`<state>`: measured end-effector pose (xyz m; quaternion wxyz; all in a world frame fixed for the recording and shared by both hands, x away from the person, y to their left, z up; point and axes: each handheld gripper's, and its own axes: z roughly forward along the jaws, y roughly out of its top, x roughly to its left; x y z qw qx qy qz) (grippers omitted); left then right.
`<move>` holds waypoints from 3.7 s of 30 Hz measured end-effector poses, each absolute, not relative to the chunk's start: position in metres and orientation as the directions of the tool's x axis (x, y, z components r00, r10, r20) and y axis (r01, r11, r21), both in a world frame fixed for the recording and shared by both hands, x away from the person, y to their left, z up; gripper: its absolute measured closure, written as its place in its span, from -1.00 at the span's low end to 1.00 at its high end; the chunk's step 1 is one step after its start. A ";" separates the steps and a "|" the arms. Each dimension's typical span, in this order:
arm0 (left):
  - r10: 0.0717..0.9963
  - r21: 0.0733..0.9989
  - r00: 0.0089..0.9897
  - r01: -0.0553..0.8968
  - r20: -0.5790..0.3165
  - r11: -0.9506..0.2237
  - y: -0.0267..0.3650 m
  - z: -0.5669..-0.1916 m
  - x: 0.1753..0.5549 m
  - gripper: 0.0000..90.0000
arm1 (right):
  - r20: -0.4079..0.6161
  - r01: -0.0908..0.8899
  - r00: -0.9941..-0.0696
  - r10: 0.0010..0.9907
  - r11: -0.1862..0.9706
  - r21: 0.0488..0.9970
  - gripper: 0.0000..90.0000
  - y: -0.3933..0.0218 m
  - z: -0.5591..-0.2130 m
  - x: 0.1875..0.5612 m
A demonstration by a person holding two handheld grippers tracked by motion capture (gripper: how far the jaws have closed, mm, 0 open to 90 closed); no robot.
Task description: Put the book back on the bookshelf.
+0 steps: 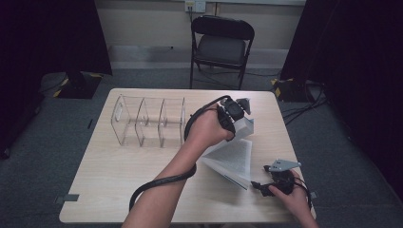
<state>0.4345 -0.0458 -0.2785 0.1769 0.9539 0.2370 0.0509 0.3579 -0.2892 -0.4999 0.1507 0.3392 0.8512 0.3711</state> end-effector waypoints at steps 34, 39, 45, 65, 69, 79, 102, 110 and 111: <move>0.469 0.347 0.883 0.437 0.011 -0.830 -0.045 -0.262 0.423 0.68 | -0.001 0.466 -0.728 0.685 0.496 0.733 -0.71 -0.289 -0.500 0.359; 0.462 0.339 0.887 0.431 0.012 -0.836 -0.047 -0.261 0.424 0.68 | -0.001 0.465 -0.729 0.685 0.496 0.733 -0.71 -0.290 -0.500 0.360; 0.472 0.342 0.882 0.441 0.006 -0.829 -0.047 -0.260 0.427 0.68 | 0.003 0.464 -0.731 0.682 0.494 0.735 -0.71 -0.289 -0.500 0.360; 0.451 0.341 0.892 0.418 0.020 -0.842 -0.053 -0.259 0.432 0.68 | -0.001 0.465 -0.730 0.684 0.497 0.733 -0.71 -0.290 -0.500 0.360; 0.454 0.343 0.891 0.423 0.014 -0.839 -0.052 -0.259 0.432 0.68 | 0.003 0.464 -0.731 0.682 0.494 0.735 -0.71 -0.289 -0.500 0.360; 0.455 0.331 0.890 0.425 0.016 -0.843 -0.056 -0.257 0.433 0.68 | 0.002 0.464 -0.731 0.682 0.494 0.735 -0.71 -0.289 -0.500 0.360; 0.474 0.318 0.881 0.450 -0.003 -0.834 -0.056 -0.248 0.428 0.68 | 0.003 0.464 -0.730 0.684 0.493 0.736 -0.71 -0.289 -0.500 0.360; 0.470 0.317 0.883 0.450 -0.017 -0.835 -0.056 -0.248 0.432 0.68 | -0.006 0.451 -0.735 0.678 0.496 0.742 -0.68 -0.289 -0.499 0.356; 0.470 0.315 0.883 0.451 -0.019 -0.835 -0.056 -0.248 0.432 0.68 | 0.011 0.451 -0.731 0.682 0.471 0.758 -0.68 -0.289 -0.498 0.354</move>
